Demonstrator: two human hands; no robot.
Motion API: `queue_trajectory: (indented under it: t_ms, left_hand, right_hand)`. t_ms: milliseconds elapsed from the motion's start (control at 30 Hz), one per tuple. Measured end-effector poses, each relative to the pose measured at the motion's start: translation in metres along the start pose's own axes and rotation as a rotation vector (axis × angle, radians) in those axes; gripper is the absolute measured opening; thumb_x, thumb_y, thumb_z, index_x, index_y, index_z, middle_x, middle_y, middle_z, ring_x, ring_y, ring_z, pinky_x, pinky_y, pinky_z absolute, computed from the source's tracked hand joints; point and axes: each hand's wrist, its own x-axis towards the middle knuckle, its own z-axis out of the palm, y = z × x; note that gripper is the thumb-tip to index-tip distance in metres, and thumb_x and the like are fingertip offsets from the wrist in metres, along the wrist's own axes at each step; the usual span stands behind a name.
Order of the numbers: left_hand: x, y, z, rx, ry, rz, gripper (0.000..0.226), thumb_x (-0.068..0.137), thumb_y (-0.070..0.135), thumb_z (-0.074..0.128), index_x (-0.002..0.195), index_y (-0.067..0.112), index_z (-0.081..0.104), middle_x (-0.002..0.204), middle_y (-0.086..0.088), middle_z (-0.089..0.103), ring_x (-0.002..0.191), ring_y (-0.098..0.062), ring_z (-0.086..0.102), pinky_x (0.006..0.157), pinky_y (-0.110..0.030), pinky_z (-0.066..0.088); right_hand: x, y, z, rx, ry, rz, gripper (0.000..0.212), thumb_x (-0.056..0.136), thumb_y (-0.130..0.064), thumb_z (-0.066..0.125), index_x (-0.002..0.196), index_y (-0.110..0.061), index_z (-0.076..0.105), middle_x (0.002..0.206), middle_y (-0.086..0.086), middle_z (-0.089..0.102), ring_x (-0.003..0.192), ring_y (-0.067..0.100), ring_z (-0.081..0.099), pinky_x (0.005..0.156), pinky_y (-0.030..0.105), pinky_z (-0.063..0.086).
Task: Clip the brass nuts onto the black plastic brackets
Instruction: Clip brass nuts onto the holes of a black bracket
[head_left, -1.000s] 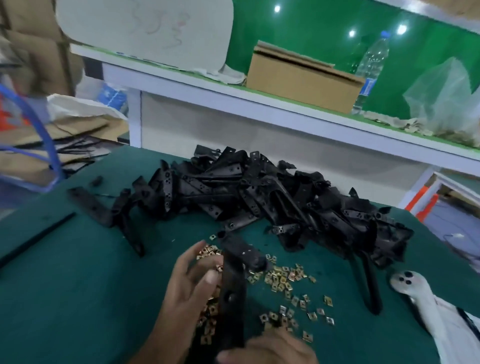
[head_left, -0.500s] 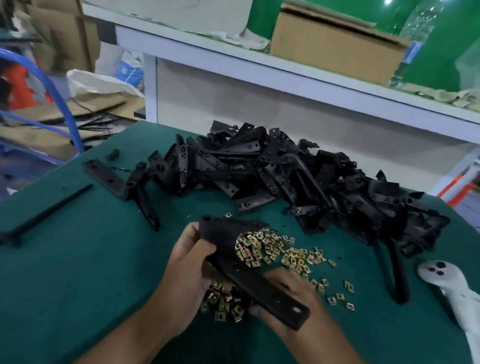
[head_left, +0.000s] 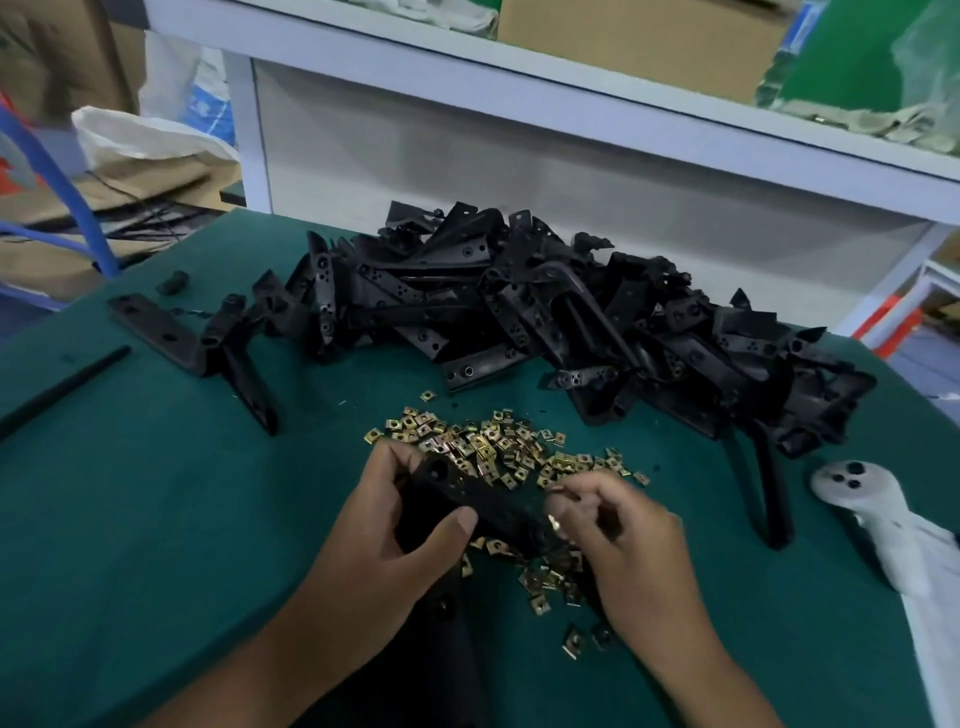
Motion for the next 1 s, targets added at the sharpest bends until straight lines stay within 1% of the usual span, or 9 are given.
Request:
queue_trajectory:
  t_ms: [133,167,233,300,400,567,767,900,1000]
  left_hand:
    - [-0.001,0.004,0.001,0.148,-0.068,0.067,0.042,0.084,0.048,0.068,0.123,0.039,0.056,0.087,0.005,0.067,0.069,-0.013,0.065,0.058,-0.029,0.057]
    - [-0.001,0.005,0.002,0.152,-0.094,0.078,0.038,0.086,0.047,0.067,0.122,0.037,0.059,0.087,0.004,0.068,0.069,-0.013,0.065,0.059,-0.028,0.056]
    - [-0.002,0.006,0.004,0.163,-0.133,0.092,0.03,0.088,0.045,0.066,0.117,0.034,0.062,0.086,0.002,0.068,0.07,-0.012,0.065,0.06,-0.023,0.054]
    - [-0.003,0.007,0.006,0.184,-0.155,0.097,0.028,0.089,0.044,0.065,0.115,0.034,0.062,0.085,0.003,0.068,0.069,-0.008,0.063,0.06,-0.019,0.051]
    - [-0.004,0.007,0.006,0.196,-0.169,0.099,0.028,0.089,0.042,0.065,0.115,0.033,0.061,0.082,0.003,0.066,0.066,-0.005,0.06,0.058,-0.018,0.05]
    - [-0.005,0.008,0.007,0.188,-0.18,0.101,0.027,0.089,0.041,0.065,0.114,0.033,0.061,0.083,0.002,0.066,0.066,-0.004,0.059,0.058,-0.018,0.049]
    - [-0.005,0.01,0.007,0.181,-0.199,0.109,0.027,0.089,0.04,0.065,0.114,0.031,0.06,0.081,0.002,0.064,0.064,-0.005,0.057,0.057,-0.017,0.047]
    - [-0.005,0.011,0.008,0.129,-0.185,0.13,0.03,0.091,0.044,0.064,0.098,0.016,0.059,0.07,-0.002,0.051,0.061,-0.007,0.048,0.056,-0.019,0.041]
    - [-0.005,0.009,0.01,0.124,-0.136,0.126,0.039,0.089,0.054,0.065,0.08,0.018,0.055,0.063,0.002,0.045,0.057,-0.008,0.041,0.053,-0.021,0.035]
  right_hand:
    - [0.004,-0.005,-0.005,0.812,-0.084,0.437,0.019,0.084,-0.031,0.068,0.095,-0.021,0.079,0.084,-0.003,0.073,0.074,0.008,0.069,0.061,0.018,0.053]
    - [0.005,-0.007,-0.006,0.957,-0.123,0.498,0.022,0.084,-0.028,0.067,0.1,-0.018,0.08,0.087,-0.001,0.072,0.074,0.007,0.068,0.061,0.019,0.054]
    - [0.005,-0.008,-0.006,1.108,-0.202,0.554,0.028,0.088,-0.024,0.063,0.109,-0.015,0.078,0.093,0.0,0.072,0.075,0.006,0.066,0.065,0.019,0.055]
    - [0.005,-0.007,-0.005,1.173,-0.255,0.575,0.031,0.091,-0.023,0.06,0.115,-0.012,0.076,0.094,0.001,0.07,0.074,0.006,0.063,0.067,0.019,0.055]
    - [0.004,-0.005,-0.005,1.214,-0.313,0.576,0.033,0.092,-0.019,0.059,0.119,-0.008,0.073,0.09,0.001,0.067,0.068,0.005,0.058,0.062,0.016,0.05]
    - [0.005,-0.001,-0.003,1.191,-0.282,0.55,0.027,0.081,-0.016,0.069,0.106,-0.01,0.079,0.083,0.001,0.062,0.06,0.004,0.05,0.047,0.016,0.04]
    - [0.005,0.0,-0.005,1.114,-0.312,0.516,0.024,0.082,-0.016,0.07,0.105,-0.016,0.079,0.093,0.003,0.071,0.061,0.004,0.049,0.048,0.015,0.039]
    - [0.003,0.002,-0.004,1.163,-0.346,0.536,0.029,0.092,-0.02,0.067,0.12,-0.012,0.073,0.094,0.0,0.068,0.064,0.004,0.046,0.051,0.016,0.037]
    - [0.001,0.001,-0.002,1.16,-0.391,0.517,0.03,0.093,-0.02,0.065,0.12,-0.008,0.072,0.089,0.0,0.065,0.062,0.004,0.045,0.052,0.016,0.035]
